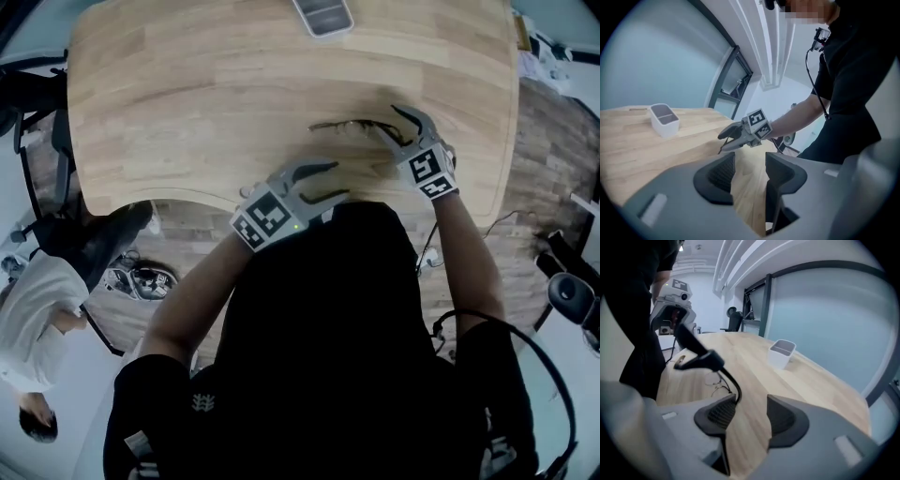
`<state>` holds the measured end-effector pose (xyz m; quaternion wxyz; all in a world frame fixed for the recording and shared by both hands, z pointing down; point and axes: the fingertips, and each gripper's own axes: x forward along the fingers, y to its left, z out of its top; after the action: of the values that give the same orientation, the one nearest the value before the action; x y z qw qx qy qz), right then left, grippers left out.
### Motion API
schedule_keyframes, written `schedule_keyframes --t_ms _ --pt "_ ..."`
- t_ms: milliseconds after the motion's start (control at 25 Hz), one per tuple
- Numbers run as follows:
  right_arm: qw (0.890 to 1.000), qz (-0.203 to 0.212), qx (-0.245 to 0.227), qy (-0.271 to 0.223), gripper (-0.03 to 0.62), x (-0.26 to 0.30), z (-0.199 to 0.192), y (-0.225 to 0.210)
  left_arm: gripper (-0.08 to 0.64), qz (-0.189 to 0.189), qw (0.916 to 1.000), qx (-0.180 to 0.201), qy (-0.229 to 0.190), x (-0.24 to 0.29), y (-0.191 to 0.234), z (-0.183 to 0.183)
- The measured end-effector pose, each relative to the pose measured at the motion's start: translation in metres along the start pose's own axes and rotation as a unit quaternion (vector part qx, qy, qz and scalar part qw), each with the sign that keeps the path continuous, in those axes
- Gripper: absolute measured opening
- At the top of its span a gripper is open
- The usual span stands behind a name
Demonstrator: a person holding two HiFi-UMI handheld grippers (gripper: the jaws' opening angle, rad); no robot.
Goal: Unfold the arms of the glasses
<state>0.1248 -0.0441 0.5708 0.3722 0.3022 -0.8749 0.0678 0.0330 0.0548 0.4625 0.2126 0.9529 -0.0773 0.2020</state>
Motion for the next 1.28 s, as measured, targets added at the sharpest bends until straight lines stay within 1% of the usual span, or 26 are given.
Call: schedule_keyframes --t_ms 120,160,200,320,480,560,640,680,720,800,920,1080,1280 --pt "0.997 -0.060 0.046 0.022 0.199 0.010 0.002 -0.047 0.212 0.050 0.9987 0.006 0.011 -0.006 0.027 -0.004" --pt "0.995 -0.073 0.060 0.028 0.201 0.009 0.003 -0.054 0.212 0.065 0.9977 0.008 0.016 -0.006 0.036 -0.005" --pt "0.994 -0.076 0.069 0.031 0.201 0.008 0.004 -0.054 0.212 0.078 0.9967 0.007 0.023 -0.005 0.044 -0.007" --pt "0.994 -0.062 0.083 0.030 0.200 -0.005 0.004 -0.028 0.204 0.110 0.9928 0.003 0.046 0.004 0.067 -0.011" --pt "0.993 -0.044 0.103 0.026 0.200 -0.030 -0.003 0.010 0.193 0.142 0.9868 -0.002 0.078 0.038 0.096 -0.013" --pt "0.993 -0.041 0.109 0.020 0.199 -0.038 -0.007 0.024 0.184 0.158 0.9831 -0.014 0.091 0.055 0.107 -0.018" --pt "0.992 -0.039 0.117 0.012 0.199 -0.042 -0.010 0.032 0.160 0.176 0.9779 -0.034 0.107 0.068 0.120 -0.025" --pt "0.992 -0.038 0.122 0.008 0.199 -0.044 -0.012 0.034 0.122 0.183 0.9750 -0.046 0.117 0.074 0.125 -0.028" --pt "0.991 -0.037 0.125 0.004 0.199 -0.045 -0.015 0.034 0.097 0.188 0.9726 -0.057 0.125 0.079 0.129 -0.031" --pt "0.991 -0.035 0.131 -0.002 0.199 -0.047 -0.020 0.031 0.097 0.190 0.9701 -0.072 0.133 0.091 0.134 -0.033" --pt "0.990 -0.037 0.139 -0.015 0.199 -0.044 -0.027 0.021 0.101 0.189 0.9691 -0.079 0.137 0.107 0.140 -0.032" --pt "0.988 -0.034 0.149 -0.020 0.199 -0.040 -0.038 0.008 0.104 0.193 0.9654 -0.090 0.151 0.124 0.146 -0.035" --pt "0.986 -0.037 0.158 -0.034 0.199 -0.046 -0.038 -0.006 0.117 0.209 0.9597 -0.097 0.160 0.129 0.153 -0.041"
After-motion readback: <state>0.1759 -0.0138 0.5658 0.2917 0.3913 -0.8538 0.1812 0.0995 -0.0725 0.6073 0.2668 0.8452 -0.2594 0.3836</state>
